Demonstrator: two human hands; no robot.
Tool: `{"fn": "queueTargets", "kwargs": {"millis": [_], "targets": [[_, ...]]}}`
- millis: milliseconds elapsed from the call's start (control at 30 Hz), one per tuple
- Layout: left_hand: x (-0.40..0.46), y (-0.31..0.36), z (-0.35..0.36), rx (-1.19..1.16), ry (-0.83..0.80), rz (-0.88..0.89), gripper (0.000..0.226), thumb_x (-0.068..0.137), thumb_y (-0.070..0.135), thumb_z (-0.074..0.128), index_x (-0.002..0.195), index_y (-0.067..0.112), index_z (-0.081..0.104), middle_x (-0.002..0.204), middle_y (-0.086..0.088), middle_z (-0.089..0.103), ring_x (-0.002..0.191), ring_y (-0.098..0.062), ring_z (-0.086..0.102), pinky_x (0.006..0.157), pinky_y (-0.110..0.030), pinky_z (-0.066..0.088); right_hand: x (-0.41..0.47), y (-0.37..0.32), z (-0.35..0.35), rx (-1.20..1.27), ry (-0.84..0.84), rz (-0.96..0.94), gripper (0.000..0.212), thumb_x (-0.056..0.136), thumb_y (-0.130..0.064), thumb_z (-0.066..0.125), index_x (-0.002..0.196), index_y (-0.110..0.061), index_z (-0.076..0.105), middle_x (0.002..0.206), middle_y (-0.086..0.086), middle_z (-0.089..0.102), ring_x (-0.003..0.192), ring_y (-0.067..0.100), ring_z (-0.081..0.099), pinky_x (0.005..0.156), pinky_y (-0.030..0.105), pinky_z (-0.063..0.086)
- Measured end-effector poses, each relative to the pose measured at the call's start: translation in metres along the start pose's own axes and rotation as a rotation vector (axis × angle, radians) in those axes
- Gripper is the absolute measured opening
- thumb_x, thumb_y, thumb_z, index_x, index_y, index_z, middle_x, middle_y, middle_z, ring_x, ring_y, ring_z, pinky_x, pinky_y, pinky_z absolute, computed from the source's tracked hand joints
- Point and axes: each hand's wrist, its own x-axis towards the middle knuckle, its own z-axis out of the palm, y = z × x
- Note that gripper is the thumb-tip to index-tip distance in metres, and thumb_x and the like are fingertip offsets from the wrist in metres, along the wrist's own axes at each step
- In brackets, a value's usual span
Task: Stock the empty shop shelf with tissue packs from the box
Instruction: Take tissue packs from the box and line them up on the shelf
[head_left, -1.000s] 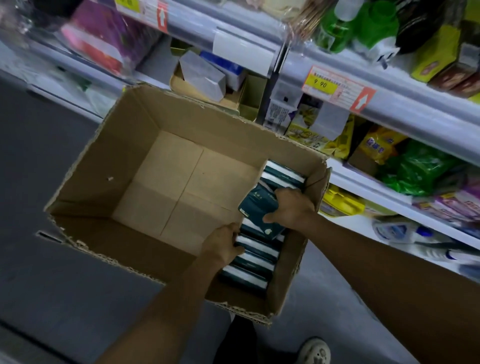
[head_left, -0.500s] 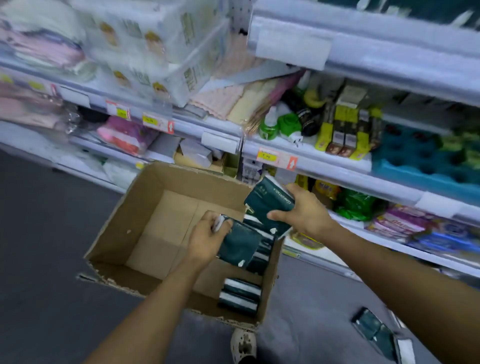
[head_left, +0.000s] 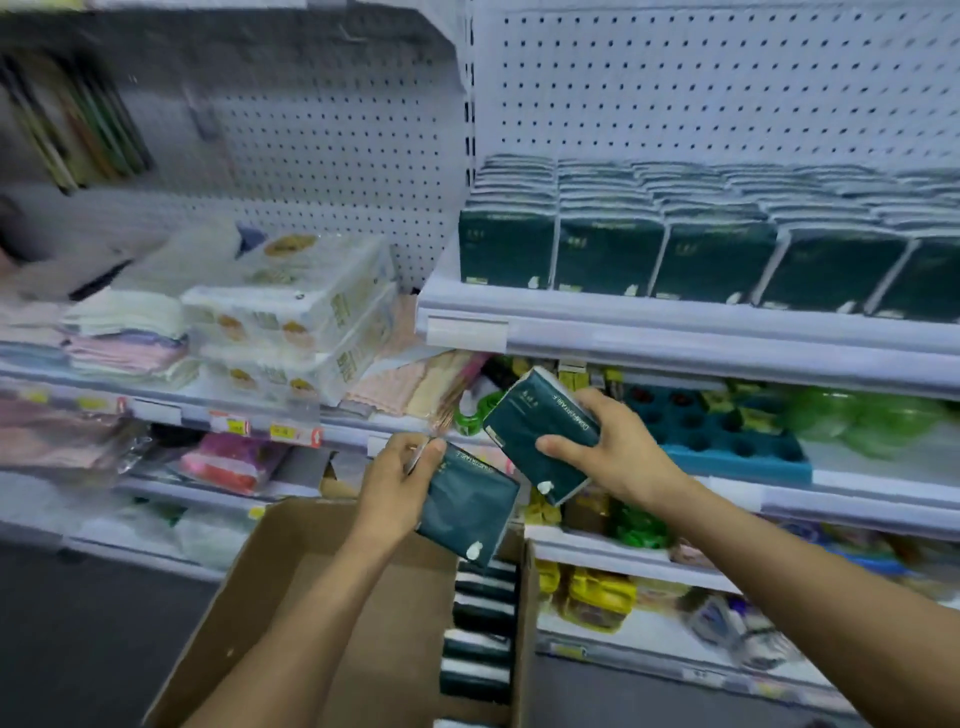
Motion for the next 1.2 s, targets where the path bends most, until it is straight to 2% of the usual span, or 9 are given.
{"fn": "queueTargets", "kwargs": {"millis": [200,300,400,533,700,800,967,1067,1200], "targets": [[0.026,0.043,-0.017,-0.124,0.041,0.081,0.017,0.098,0.035,0.055,0.093,0.019,0.059,0.089,-0.001,0.068,0.082,-0.013,0.064,0.059,-0.02,0.044,0.024,-0.04,-0.046,-0.174,0.109,-0.126,0.027,0.083,-0.043,0.071,0.098,-0.029,0.053,0.09,-0.008,0.06,0.08,0.018,0.062,0.071,0.047,0.054],[0.033,0.061,-0.023,-0.159,0.079,0.08,0.019,0.098,0.038,0.054,0.092,0.02,0.058,0.09,-0.001,0.068,0.081,-0.013,0.064,0.064,-0.027,0.048,0.047,-0.068,-0.063,-0.304,0.207,-0.242,0.035,0.085,-0.045,0.067,0.111,-0.025,0.055,0.102,-0.003,0.054,0.09,0.017,0.054,0.076,0.04,0.049],[0.044,0.07,-0.028,-0.203,0.112,0.067,0.021,0.097,0.04,0.055,0.094,0.02,0.06,0.094,-0.003,0.07,0.087,-0.016,0.066,0.075,-0.035,0.052,0.078,-0.094,-0.075,-0.461,0.229,-0.334,0.03,0.089,-0.046,0.062,0.109,-0.026,0.052,0.1,-0.004,0.047,0.089,0.015,0.046,0.067,0.034,0.038],[0.055,0.076,-0.033,-0.274,0.149,0.048,0.02,0.096,0.041,0.057,0.096,0.022,0.062,0.095,-0.003,0.071,0.089,-0.018,0.068,0.078,-0.04,0.056,0.118,-0.106,-0.074,-0.646,0.219,-0.376,0.042,0.09,-0.044,0.062,0.124,-0.02,0.052,0.112,0.0,0.051,0.104,0.022,0.049,0.067,0.033,0.037],[0.063,0.081,-0.038,-0.293,0.18,0.055,0.022,0.096,0.04,0.056,0.096,0.019,0.062,0.095,-0.003,0.072,0.087,-0.015,0.068,0.068,-0.028,0.054,0.15,-0.099,-0.057,-0.842,0.168,-0.41,0.049,0.09,-0.045,0.061,0.129,-0.018,0.049,0.12,0.004,0.053,0.113,0.027,0.049,0.089,0.04,0.038],[0.067,0.085,-0.04,-0.311,0.196,0.054,0.022,0.097,0.038,0.056,0.097,0.017,0.061,0.092,-0.003,0.072,0.083,-0.012,0.068,0.061,-0.022,0.05,0.16,-0.089,-0.052,-0.844,0.231,-0.463,0.051,0.088,-0.045,0.065,0.128,-0.015,0.053,0.119,0.007,0.052,0.112,0.029,0.047,0.089,0.039,0.037],[0.072,0.087,-0.037,-0.323,0.213,0.049,0.023,0.097,0.039,0.056,0.097,0.016,0.062,0.09,-0.003,0.073,0.081,-0.013,0.068,0.066,-0.028,0.054,0.173,-0.079,-0.051,-0.865,0.344,-0.551,0.062,0.082,-0.044,0.07,0.131,-0.012,0.05,0.128,0.01,0.051,0.118,0.032,0.047,0.096,0.044,0.038],[0.074,0.091,-0.034,-0.328,0.228,0.049,0.023,0.097,0.039,0.055,0.097,0.017,0.062,0.09,-0.002,0.072,0.083,-0.013,0.068,0.07,-0.031,0.055,0.181,-0.078,-0.05,-0.797,0.247,-0.588,0.064,0.092,-0.037,0.062,0.144,-0.009,0.039,0.148,0.013,0.04,0.139,0.034,0.033,0.114,0.046,0.026],[0.077,0.097,-0.031,-0.35,0.233,0.047,0.022,0.097,0.039,0.055,0.099,0.019,0.062,0.094,-0.001,0.071,0.087,-0.013,0.068,0.071,-0.029,0.055,0.188,-0.078,-0.048,-0.796,0.185,-0.566,0.057,0.098,-0.038,0.051,0.147,-0.013,0.036,0.156,0.01,0.029,0.146,0.028,0.02,0.119,0.045,0.012]]}}
